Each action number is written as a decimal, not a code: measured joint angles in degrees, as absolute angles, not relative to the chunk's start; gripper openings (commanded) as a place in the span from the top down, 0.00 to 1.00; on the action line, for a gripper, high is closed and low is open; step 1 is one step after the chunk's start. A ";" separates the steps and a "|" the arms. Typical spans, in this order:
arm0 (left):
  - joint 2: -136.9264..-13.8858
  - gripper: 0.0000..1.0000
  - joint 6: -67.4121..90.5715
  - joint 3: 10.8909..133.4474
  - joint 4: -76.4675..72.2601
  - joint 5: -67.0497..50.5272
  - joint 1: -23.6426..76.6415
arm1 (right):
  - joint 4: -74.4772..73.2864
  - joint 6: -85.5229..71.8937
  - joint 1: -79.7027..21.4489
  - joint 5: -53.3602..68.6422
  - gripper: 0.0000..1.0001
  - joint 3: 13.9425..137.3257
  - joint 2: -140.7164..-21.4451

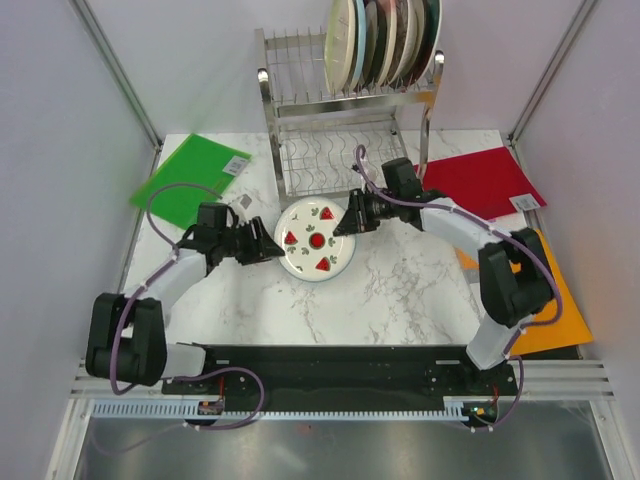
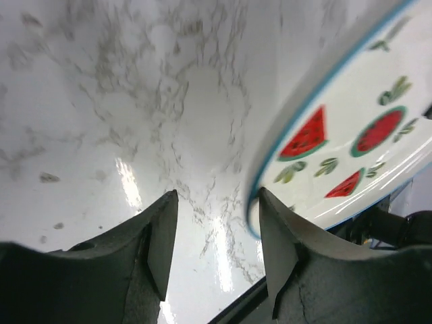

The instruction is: Load the plates into the dish rack

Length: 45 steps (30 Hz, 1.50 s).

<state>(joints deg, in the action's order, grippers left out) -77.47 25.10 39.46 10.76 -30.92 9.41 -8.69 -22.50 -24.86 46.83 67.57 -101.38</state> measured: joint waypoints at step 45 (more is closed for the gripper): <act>-45.60 0.43 15.07 32.05 9.72 -15.20 0.38 | 7.11 16.51 -49.39 -42.33 1.00 123.70 -107.74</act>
<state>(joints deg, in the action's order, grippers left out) -45.60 15.07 32.05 9.72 -15.20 0.38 7.11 16.51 -49.39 -42.33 123.70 -107.74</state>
